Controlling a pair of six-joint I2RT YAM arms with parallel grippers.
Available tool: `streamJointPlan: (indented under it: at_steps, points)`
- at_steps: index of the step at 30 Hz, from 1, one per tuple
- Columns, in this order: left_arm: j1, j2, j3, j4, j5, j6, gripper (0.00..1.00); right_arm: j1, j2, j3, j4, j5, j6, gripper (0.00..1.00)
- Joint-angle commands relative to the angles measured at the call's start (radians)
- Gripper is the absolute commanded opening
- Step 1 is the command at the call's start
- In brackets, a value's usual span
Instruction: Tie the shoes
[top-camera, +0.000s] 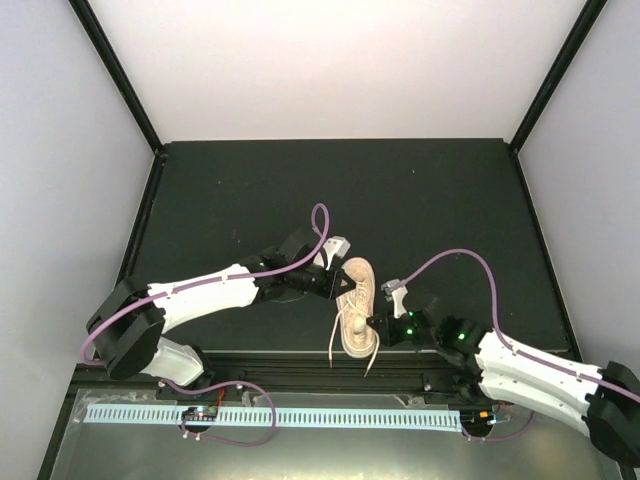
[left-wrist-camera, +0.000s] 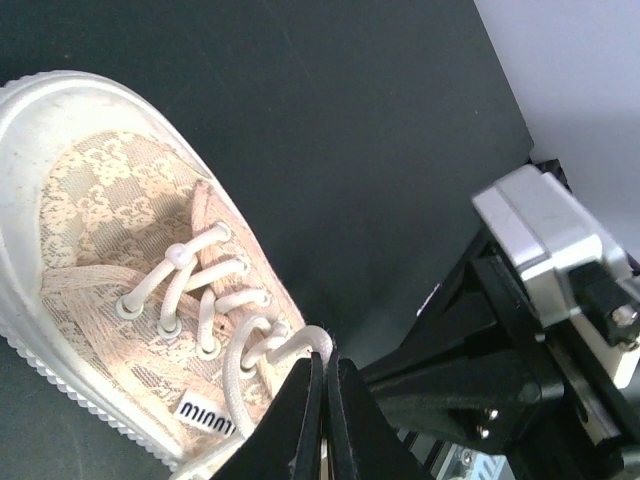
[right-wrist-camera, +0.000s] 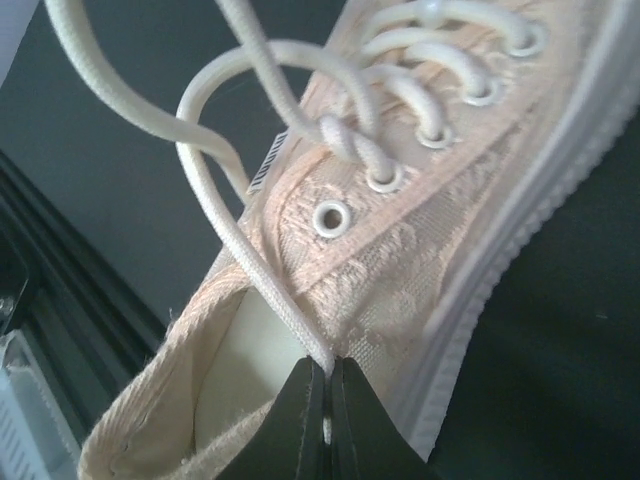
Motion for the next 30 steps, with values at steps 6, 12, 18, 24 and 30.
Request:
streamJointPlan:
  at_steps: [6, 12, 18, 24, 30]
  points:
    - [0.003, -0.029, -0.007, 0.020, -0.023, 0.013, 0.02, 0.002, 0.104, 0.045, 0.086, -0.125, -0.051, 0.20]
    - [0.005, -0.042, -0.009, 0.009, -0.033, 0.019, 0.02, -0.003, -0.022, 0.010, 0.027, -0.018, -0.014, 0.55]
    - [0.009, -0.054, -0.018, 0.002, -0.035, 0.018, 0.02, -0.091, -0.088, -0.095, 0.095, -0.139, 0.015, 0.58]
    - [0.009, -0.059, -0.017, 0.003, -0.036, 0.015, 0.01, -0.136, -0.100, -0.132, 0.172, -0.236, 0.023, 0.53]
    - [0.010, -0.056, -0.016, 0.003, -0.033, 0.013, 0.02, -0.136, -0.097, -0.140, 0.188, -0.235, 0.020, 0.36]
